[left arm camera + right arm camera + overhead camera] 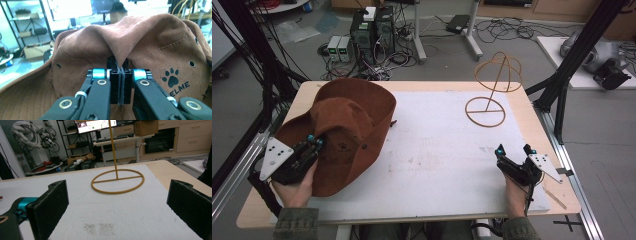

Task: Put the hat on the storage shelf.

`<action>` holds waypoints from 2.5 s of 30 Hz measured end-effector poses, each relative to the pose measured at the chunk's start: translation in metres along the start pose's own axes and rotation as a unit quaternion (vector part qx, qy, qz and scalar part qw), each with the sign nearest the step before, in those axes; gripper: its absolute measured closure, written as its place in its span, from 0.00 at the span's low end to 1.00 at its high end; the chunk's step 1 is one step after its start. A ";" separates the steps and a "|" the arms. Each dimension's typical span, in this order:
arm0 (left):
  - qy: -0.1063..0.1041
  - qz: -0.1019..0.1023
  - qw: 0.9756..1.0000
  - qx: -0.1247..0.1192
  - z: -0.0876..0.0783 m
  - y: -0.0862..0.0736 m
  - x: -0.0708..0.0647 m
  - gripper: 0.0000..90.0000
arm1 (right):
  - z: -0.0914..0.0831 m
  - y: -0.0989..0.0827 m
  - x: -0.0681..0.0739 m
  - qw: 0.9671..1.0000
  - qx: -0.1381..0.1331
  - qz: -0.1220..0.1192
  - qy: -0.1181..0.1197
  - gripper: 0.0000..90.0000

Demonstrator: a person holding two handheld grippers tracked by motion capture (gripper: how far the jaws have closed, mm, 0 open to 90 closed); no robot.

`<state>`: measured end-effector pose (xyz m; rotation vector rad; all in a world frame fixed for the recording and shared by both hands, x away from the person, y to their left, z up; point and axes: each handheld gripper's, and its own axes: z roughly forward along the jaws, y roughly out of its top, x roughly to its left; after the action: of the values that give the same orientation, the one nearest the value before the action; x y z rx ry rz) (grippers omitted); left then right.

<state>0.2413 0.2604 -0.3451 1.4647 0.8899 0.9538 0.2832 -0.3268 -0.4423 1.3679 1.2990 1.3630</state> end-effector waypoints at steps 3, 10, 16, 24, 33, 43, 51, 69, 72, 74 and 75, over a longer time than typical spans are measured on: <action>-0.005 0.000 1.000 -0.015 0.004 0.013 -0.001 0.99 | 0.000 0.000 0.000 1.000 -0.001 0.001 -0.001 0.03; -0.006 0.014 0.999 -0.037 0.016 0.043 -0.003 0.99 | 0.000 0.000 0.001 1.000 0.000 -0.006 -0.001 0.03; -0.014 0.024 0.999 -0.045 0.032 0.064 -0.007 0.99 | 0.000 0.000 0.005 1.000 -0.002 -0.024 0.000 0.03; -0.042 0.042 0.997 -0.044 0.073 0.100 -0.016 0.99 | 0.000 0.000 0.006 1.000 -0.001 -0.027 0.000 0.03; -0.093 0.068 0.992 -0.055 0.136 0.148 -0.048 0.99 | 0.001 -0.002 0.007 0.999 0.006 -0.035 0.004 0.03; -0.144 0.078 0.985 -0.061 0.208 0.174 -0.094 0.99 | 0.001 -0.002 0.004 1.000 0.004 -0.021 0.009 0.03; -0.178 0.071 0.979 -0.063 0.265 0.166 -0.132 0.99 | 0.006 -0.002 0.004 1.000 0.006 -0.011 0.014 0.03; -0.225 0.050 0.970 -0.072 0.341 0.148 -0.201 0.99 | 0.003 -0.003 0.001 1.000 0.003 -0.012 0.022 0.03; -0.223 0.042 0.971 -0.078 0.352 0.145 -0.208 0.99 | 0.003 -0.003 0.001 1.000 0.005 -0.012 0.024 0.03; -0.223 0.033 0.971 -0.081 0.359 0.143 -0.212 0.98 | 0.004 -0.004 0.001 1.000 0.006 -0.008 0.027 0.03; -0.222 0.026 0.971 -0.082 0.366 0.142 -0.215 0.99 | 0.004 -0.004 0.001 1.000 0.007 -0.008 0.028 0.03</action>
<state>0.4972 -0.0918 -0.2417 1.4837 0.4365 0.6770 0.2861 -0.3243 -0.4462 1.3347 1.3555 1.3928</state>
